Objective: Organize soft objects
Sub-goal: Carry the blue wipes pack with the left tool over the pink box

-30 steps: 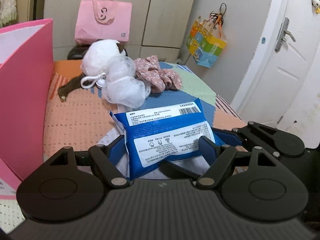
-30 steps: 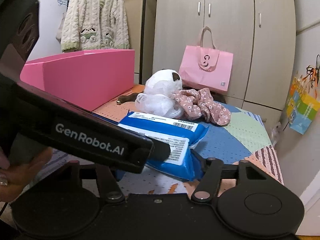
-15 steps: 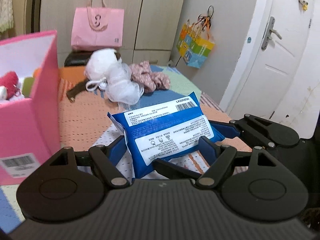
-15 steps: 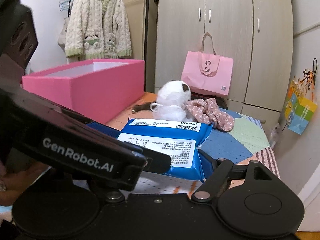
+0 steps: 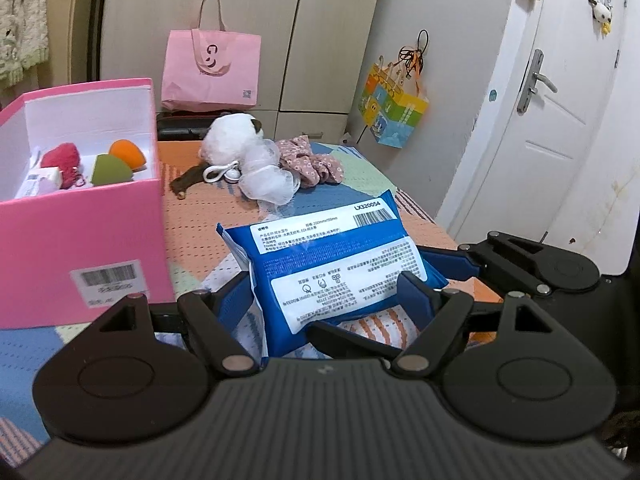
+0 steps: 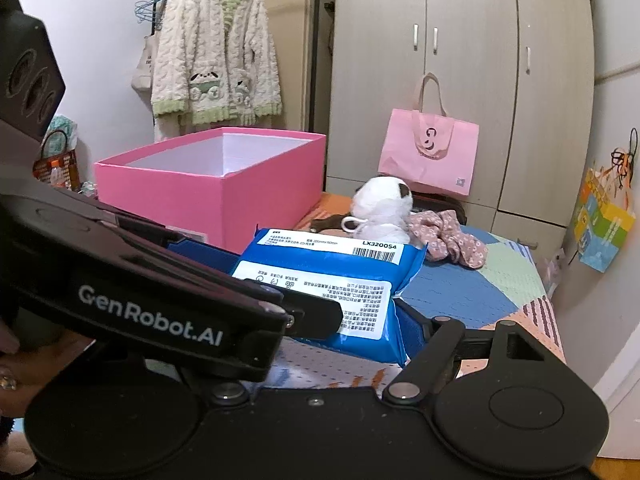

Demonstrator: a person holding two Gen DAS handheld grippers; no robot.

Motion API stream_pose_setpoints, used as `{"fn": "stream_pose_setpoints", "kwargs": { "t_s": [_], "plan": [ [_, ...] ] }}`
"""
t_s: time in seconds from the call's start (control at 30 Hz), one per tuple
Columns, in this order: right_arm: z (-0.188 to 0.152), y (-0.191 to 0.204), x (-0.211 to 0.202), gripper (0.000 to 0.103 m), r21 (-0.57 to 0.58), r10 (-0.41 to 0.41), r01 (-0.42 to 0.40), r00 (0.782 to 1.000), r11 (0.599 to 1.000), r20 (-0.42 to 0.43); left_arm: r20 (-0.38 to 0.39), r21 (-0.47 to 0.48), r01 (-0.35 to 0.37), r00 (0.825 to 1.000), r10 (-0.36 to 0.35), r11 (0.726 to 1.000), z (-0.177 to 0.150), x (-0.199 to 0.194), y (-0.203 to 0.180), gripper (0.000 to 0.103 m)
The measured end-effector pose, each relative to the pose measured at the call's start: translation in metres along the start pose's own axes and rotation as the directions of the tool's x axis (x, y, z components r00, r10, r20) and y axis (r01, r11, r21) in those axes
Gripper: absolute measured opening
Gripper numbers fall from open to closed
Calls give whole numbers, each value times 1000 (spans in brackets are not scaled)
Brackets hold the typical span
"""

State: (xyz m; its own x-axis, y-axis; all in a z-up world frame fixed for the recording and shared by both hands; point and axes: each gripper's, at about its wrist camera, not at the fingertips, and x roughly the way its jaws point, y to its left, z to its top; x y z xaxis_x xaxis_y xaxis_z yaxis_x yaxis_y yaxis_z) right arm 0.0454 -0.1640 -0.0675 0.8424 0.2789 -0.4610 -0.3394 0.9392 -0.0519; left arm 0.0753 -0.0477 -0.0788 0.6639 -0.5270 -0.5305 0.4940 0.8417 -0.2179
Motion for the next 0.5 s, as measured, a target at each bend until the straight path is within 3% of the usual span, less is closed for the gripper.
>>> {"fn": "stream_pose_setpoints", "kwargs": {
  "t_s": [0.3, 0.5],
  "plan": [
    [22, 29, -11, 83, -37, 35, -38, 998, 999, -59, 3, -12, -23, 1000, 23, 1000, 7, -38, 18, 77],
    [52, 52, -12, 83, -104, 70, -71, 997, 992, -20, 48, -78, -46, 998, 49, 996, 19, -64, 41, 78]
  ]
}}
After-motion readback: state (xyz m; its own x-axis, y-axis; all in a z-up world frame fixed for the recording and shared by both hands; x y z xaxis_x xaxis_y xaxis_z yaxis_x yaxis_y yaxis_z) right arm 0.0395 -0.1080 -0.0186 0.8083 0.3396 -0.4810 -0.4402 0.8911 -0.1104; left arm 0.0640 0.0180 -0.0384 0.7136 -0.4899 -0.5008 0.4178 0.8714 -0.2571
